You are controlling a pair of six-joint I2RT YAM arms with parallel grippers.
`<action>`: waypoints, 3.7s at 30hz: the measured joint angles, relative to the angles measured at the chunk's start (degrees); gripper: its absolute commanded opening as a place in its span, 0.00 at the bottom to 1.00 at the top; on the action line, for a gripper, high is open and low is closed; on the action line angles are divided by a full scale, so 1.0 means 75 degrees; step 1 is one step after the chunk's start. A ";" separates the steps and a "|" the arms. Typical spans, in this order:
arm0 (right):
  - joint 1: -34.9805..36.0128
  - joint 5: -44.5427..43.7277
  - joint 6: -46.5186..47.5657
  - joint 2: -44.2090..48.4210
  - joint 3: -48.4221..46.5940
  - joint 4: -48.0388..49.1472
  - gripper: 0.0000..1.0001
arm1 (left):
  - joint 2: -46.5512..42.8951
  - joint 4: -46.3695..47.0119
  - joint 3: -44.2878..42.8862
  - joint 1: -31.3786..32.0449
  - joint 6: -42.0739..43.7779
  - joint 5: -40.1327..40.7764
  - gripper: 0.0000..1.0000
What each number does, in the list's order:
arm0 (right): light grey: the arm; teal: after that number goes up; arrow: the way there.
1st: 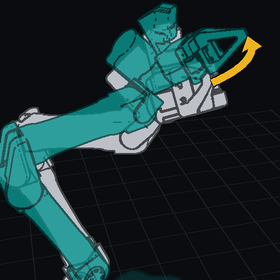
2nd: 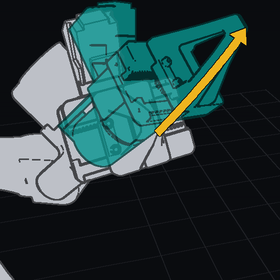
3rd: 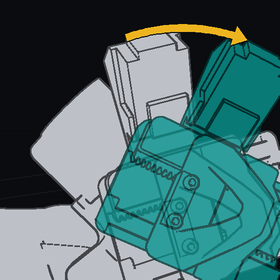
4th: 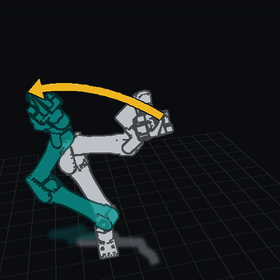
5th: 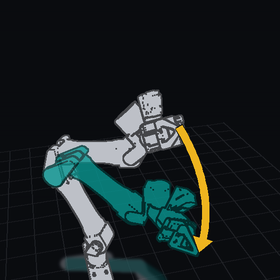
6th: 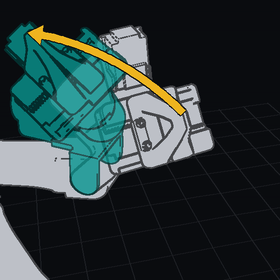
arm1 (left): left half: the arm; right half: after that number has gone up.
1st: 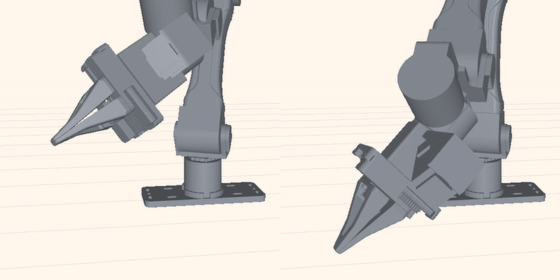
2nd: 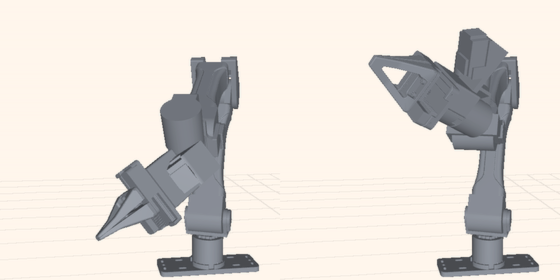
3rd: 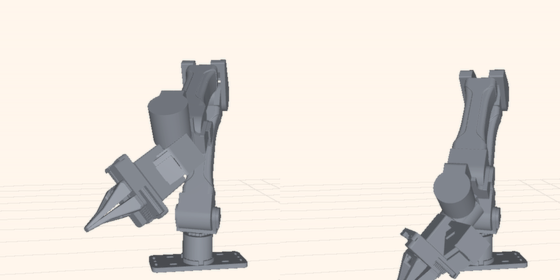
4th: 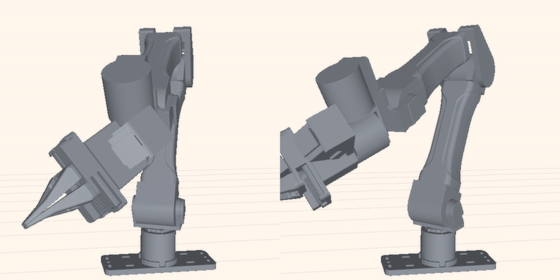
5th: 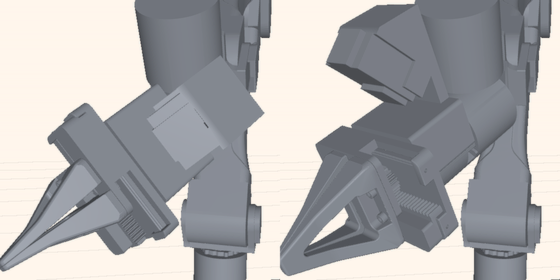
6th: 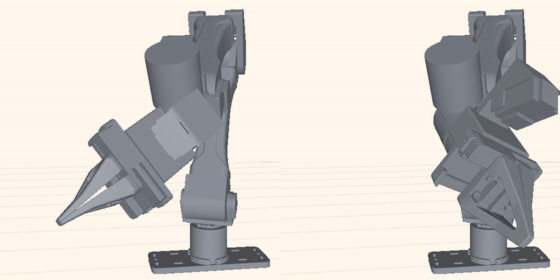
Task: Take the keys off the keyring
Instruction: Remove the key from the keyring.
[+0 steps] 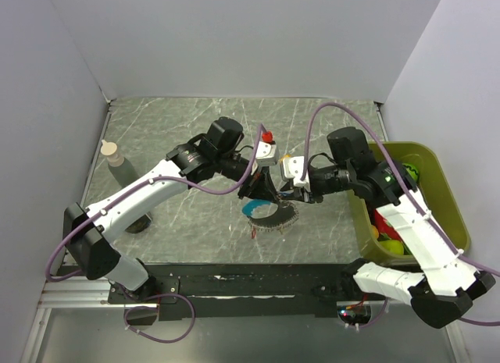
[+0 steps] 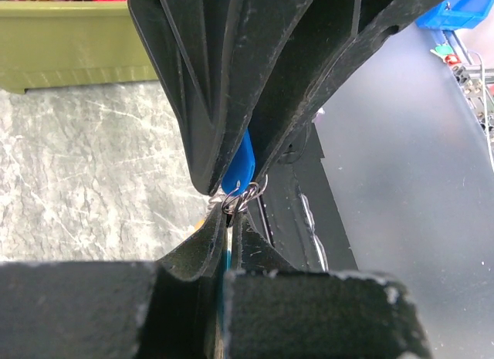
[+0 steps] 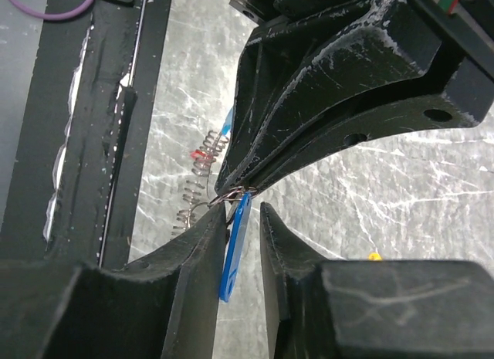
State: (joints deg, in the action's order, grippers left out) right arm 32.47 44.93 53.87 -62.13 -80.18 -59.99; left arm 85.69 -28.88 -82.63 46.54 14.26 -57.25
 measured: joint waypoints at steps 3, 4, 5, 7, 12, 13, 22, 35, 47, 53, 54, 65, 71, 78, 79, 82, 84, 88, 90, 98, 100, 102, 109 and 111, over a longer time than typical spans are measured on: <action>0.0000 -0.0009 -0.0052 0.0000 0.0102 0.0102 0.32 | 0.0000 -0.0076 0.0000 -0.0009 -0.0003 0.0050 0.01; 0.0003 -0.0026 -0.0073 0.0000 0.0134 0.0122 0.32 | 0.0000 -0.0105 0.0000 -0.0015 0.0000 0.0064 0.01; 0.0003 -0.0044 -0.0117 0.0000 0.0169 0.0152 0.33 | 0.0000 -0.0119 0.0000 -0.0015 -0.0003 0.0082 0.01; 0.0029 -0.0076 -0.0213 0.0003 0.0259 0.0265 0.34 | 0.0000 -0.0149 0.0000 -0.0017 -0.0003 0.0128 0.01; 0.0125 -0.0271 -0.0484 0.0044 0.0519 0.0562 0.29 | 0.0000 -0.0265 0.0003 -0.0029 -0.0006 0.0236 0.01; 0.0143 -0.0291 -0.0539 0.0047 0.0545 0.0603 0.27 | 0.0000 -0.0280 0.0006 -0.0032 -0.0006 0.0248 0.01; 0.0152 -0.0417 -0.1081 0.0085 0.0647 0.0813 0.00 | 0.0000 -0.0306 0.0006 -0.0073 0.0003 0.0312 0.04; 0.0239 -0.1338 -0.1393 0.0705 0.0950 0.1437 0.00 | 0.0000 0.0294 0.0006 -0.0087 0.0006 0.0393 0.01; 0.0335 -0.2168 -0.0650 0.1335 0.1346 0.1754 0.00 | 0.0003 0.0685 0.0000 -0.0044 -0.0061 0.0277 0.01; 0.0449 -0.2448 0.0003 0.1562 0.1495 0.1667 0.00 | 0.0003 0.0746 0.0000 -0.0041 -0.0087 0.0251 0.01; 0.0460 -0.2480 0.0131 0.1620 0.1568 0.1652 0.00 | 0.0003 0.0740 0.0000 -0.0044 -0.0096 0.0233 0.01; 0.0504 -0.2363 0.1029 0.1827 0.2011 0.1714 0.00 | 0.0009 0.0586 0.0000 -0.0131 -0.0268 0.0012 0.01; 0.0504 -0.2320 0.0941 0.1778 0.1903 0.1690 0.00 | 0.0009 0.0589 0.0003 -0.0146 -0.0329 -0.0067 0.14; 0.0504 -0.2270 0.0714 0.1451 0.1207 0.1346 0.00 | 0.0006 0.0670 0.0003 -0.0146 -0.0417 -0.0251 0.26; 0.0501 -0.2267 0.0688 0.1437 0.1148 0.1326 0.00 | 0.0006 0.0673 0.0003 -0.0146 -0.0423 -0.0265 0.28; 0.0498 -0.2267 0.0635 0.1384 0.1008 0.1233 0.00 | 0.0003 0.0670 0.0003 -0.0146 -0.0431 -0.0329 0.28; 0.0495 -0.2270 0.0600 0.1352 0.0947 0.1166 0.00 | 0.0000 0.0644 0.0003 -0.0146 -0.0431 -0.0385 0.28; 0.0487 -0.2267 0.0589 0.1332 0.0930 0.1084 0.00 | -0.0003 0.0571 0.0003 -0.0146 -0.0434 -0.0417 0.31; 0.0487 -0.2267 0.0574 0.1314 0.0930 0.1067 0.00 | -0.0006 0.0560 0.0003 -0.0146 -0.0434 -0.0417 0.32; 0.0487 -0.2197 0.0542 0.1300 0.0930 0.1064 0.00 | -0.0006 0.0560 0.0003 -0.0137 -0.0484 -0.0119 0.34; 0.0487 -0.2127 0.0519 0.1300 0.0930 0.1064 0.00 | -0.0006 0.0560 0.0000 -0.0125 -0.0490 0.0073 0.34; 0.0487 -0.2057 0.0487 0.1300 0.0930 0.1064 0.00 | -0.0006 0.0560 0.0000 -0.0105 -0.0525 0.0239 0.34; 0.0487 -0.1967 0.0399 0.1262 0.0930 0.1064 0.00 | -0.0006 0.0533 -0.0373 -0.0058 -0.0583 0.0714 0.35; 0.0487 -0.1953 0.0391 0.1256 0.0930 0.1064 0.00 | -0.0006 0.0533 -0.0522 -0.0055 -0.0577 0.0743 0.35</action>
State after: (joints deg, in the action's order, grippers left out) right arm 36.12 30.28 56.80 -52.71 -73.21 -52.01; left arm 85.65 -24.88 -86.54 46.13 9.93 -51.68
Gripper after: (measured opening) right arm 0.022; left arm 0.350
